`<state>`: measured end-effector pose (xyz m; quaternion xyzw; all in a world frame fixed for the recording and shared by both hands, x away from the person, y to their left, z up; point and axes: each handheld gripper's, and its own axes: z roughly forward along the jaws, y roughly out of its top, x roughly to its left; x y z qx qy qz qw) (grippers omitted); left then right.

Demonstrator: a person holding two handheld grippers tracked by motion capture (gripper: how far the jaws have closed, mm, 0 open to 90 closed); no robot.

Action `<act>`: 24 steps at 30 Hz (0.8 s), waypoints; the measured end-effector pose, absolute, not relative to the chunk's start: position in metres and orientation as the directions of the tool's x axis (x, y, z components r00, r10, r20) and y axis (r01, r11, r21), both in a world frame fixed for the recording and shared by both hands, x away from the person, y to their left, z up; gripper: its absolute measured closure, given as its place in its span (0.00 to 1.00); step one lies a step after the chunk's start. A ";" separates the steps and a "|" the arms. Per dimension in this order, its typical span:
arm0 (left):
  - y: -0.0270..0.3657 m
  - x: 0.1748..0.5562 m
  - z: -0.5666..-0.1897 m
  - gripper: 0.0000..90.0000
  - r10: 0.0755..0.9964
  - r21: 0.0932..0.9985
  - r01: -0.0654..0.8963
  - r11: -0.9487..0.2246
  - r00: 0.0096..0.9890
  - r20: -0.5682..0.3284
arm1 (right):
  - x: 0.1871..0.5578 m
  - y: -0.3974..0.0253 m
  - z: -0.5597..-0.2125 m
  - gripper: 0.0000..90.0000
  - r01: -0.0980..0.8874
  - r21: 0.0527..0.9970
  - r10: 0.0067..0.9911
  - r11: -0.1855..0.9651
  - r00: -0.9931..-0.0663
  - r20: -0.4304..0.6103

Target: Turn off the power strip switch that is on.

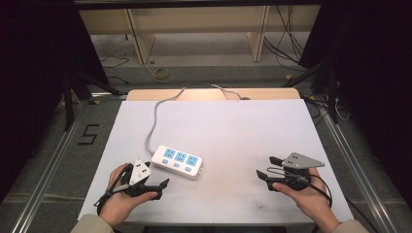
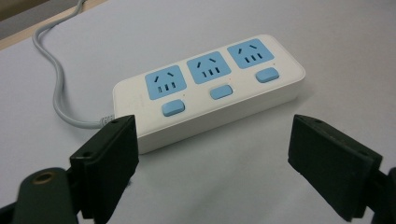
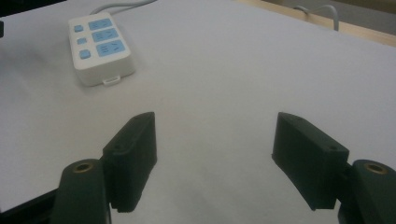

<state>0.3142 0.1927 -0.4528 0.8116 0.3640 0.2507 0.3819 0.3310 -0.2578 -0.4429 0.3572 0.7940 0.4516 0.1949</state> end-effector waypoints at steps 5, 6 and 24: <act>0.193 0.314 -0.453 0.19 0.782 0.794 0.399 -0.458 0.606 0.146 | 0.330 -0.259 -0.442 0.34 0.397 0.855 0.751 0.333 -0.661 0.014; 0.193 0.314 -0.452 0.20 0.786 0.798 0.402 -0.449 0.602 0.139 | 0.330 -0.259 -0.442 0.35 0.400 0.854 0.752 0.332 -0.658 0.016; 0.185 0.329 -0.433 1.00 0.821 0.779 0.444 -0.442 0.551 0.151 | 0.331 -0.260 -0.444 0.36 0.415 0.846 0.752 0.336 -0.658 0.024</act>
